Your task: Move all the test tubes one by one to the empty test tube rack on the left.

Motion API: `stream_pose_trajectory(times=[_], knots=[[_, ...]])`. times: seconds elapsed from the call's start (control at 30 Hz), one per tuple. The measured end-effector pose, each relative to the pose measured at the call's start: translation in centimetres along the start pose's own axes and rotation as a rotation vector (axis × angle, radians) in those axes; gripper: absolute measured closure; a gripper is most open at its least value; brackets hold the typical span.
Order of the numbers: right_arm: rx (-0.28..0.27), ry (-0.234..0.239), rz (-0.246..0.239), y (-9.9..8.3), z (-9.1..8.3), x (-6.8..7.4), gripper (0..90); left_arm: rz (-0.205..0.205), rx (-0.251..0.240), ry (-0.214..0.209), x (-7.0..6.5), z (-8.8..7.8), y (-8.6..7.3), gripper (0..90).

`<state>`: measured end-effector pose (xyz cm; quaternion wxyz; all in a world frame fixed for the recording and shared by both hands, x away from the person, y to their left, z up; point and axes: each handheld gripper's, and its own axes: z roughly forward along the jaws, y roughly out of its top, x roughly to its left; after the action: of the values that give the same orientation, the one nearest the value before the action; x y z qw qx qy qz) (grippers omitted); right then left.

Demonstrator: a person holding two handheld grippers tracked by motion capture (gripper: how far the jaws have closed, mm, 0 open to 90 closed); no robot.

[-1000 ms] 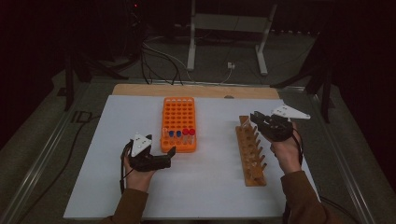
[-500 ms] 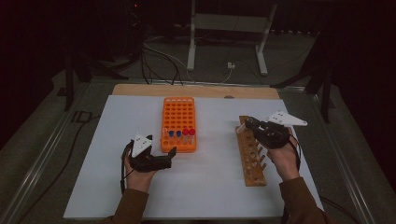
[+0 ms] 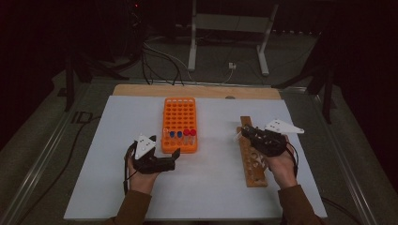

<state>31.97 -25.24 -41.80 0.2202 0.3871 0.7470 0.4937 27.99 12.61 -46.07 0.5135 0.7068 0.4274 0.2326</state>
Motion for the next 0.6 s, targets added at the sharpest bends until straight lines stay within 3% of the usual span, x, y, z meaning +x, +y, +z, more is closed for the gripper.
stream_pose_trajectory(times=[0.33,0.6], knots=[[0.029,0.048,-0.011,-0.2,0.4,1.2,76.5,0.085,0.002,-0.035,-2.7,0.8,0.9,1.0],[0.037,0.094,-0.016,-0.1,0.5,2.6,76.4,0.179,0.018,-0.081,-5.8,2.6,1.6,3.0]])
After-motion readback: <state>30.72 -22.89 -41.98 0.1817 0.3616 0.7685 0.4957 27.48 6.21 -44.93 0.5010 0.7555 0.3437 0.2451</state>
